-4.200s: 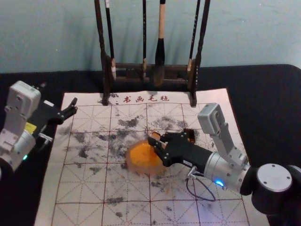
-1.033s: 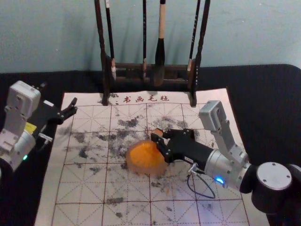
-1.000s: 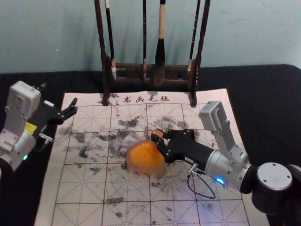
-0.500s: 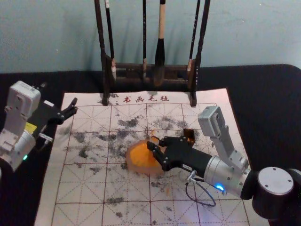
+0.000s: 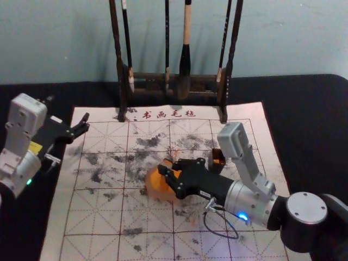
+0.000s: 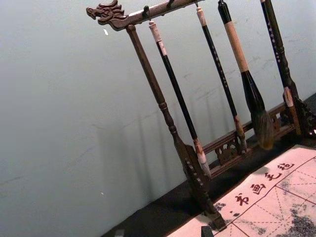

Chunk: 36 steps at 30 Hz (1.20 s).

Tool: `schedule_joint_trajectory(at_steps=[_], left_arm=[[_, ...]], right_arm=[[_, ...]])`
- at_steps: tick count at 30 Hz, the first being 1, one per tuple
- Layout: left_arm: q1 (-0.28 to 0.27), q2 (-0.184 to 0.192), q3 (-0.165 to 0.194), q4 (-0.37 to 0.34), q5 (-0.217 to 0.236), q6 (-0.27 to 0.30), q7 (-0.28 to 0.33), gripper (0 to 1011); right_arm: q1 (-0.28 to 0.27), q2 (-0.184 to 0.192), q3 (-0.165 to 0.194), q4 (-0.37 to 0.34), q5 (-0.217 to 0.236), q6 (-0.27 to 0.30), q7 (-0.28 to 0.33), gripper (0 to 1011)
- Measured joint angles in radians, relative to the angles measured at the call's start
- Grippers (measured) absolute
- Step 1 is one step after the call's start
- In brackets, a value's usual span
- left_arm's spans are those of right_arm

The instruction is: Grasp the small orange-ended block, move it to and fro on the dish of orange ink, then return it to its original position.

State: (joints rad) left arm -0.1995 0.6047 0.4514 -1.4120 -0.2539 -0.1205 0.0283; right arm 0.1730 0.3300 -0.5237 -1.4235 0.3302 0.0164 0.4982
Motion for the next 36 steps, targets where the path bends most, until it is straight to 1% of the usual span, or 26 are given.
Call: schedule_joint_trajectory(at_steps=[10,21,27,36], left_arm=[[0.000,0.000,0.000,0.000,0.000,0.000,0.000,1001],[0.000,0.000,0.000,0.000,0.000,0.000,0.000,1001],[0.000,0.000,0.000,0.000,0.000,0.000,0.000,1001],[0.000,0.000,0.000,0.000,0.000,0.000,0.000,1001]], right_arm=[[0.033,-0.030,-0.015,0.046,-0.013,-0.006,-0.011,134],[0.057,-0.052,-0.011,0.081,-0.018,-0.015,-0.024,135],[0.065,-0.058,-0.005,0.096,-0.025,-0.015,-0.031,134],[0.062,-0.056,0.008,0.093,-0.026,-0.013,-0.036,134]])
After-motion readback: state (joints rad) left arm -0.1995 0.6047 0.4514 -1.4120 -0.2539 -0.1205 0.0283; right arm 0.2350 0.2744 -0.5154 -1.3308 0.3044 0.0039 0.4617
